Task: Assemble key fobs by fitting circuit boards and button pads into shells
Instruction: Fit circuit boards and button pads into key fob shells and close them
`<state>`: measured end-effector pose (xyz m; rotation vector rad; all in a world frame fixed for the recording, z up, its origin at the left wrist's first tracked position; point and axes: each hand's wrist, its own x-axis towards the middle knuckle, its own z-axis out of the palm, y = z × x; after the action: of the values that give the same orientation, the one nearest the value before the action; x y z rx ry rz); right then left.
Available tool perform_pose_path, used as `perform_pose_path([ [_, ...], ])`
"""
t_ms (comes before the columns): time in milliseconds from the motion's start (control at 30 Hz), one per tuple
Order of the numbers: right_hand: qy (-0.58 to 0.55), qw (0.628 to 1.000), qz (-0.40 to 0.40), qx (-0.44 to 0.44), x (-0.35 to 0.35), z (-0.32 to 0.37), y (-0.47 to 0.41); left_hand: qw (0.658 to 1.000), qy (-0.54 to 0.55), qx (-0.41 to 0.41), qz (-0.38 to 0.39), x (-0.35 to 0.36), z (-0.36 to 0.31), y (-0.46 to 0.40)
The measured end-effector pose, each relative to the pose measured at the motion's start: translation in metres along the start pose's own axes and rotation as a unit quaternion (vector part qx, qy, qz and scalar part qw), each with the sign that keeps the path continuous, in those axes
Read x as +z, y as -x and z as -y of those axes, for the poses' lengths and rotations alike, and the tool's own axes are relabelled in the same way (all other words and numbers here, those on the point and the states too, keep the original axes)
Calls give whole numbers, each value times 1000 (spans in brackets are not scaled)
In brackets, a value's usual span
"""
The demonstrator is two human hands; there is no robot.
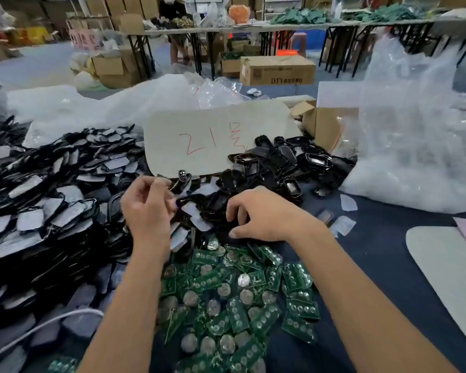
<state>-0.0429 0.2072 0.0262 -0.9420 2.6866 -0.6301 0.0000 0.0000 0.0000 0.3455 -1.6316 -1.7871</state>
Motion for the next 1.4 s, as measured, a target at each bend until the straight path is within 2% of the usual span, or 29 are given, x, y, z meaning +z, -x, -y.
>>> perform_pose_path([
  [200,27,999,33,-15,7,-6,-25,990,24,-12,137,21,17,6],
  [333,-102,993,-49,-17,8,-23,-29,972,-54,40,224,33,17,0],
  [433,-237,966,-104,4,13,-29,-29,963,-130,52,232,39,23,1],
  [500,-248,960,-129,9,15,-33,-30,956,-152,49,244,42,27,2],
  [633,-277,952,-132,1,13,-35,-28,957,-152,34,247,45,29,1],
  [733,-254,955,-154,11,11,-31,-26,962,-153,24,226,45,30,1],
  [833,-146,975,-166,23,7,-25,-25,970,-152,14,190,46,29,1],
  [900,-84,988,-120,43,2,-21,-22,977,-145,11,157,45,29,0],
  [933,-78,993,-72,48,-1,-19,-20,980,-141,11,141,44,29,-1],
  [1000,-109,992,49,49,-2,-12,-16,984,-125,6,127,42,29,-3],
  [1067,-105,987,116,45,-2,-6,-14,986,-100,-5,134,41,29,-4],
  [1200,31,992,122,14,0,6,-15,982,-93,-19,166,43,30,-3],
  [1333,33,987,155,0,-3,3,-12,980,-43,-63,184,44,30,-1],
  [1400,-23,986,164,-5,-9,-3,-9,978,-13,-84,192,45,31,1],
])
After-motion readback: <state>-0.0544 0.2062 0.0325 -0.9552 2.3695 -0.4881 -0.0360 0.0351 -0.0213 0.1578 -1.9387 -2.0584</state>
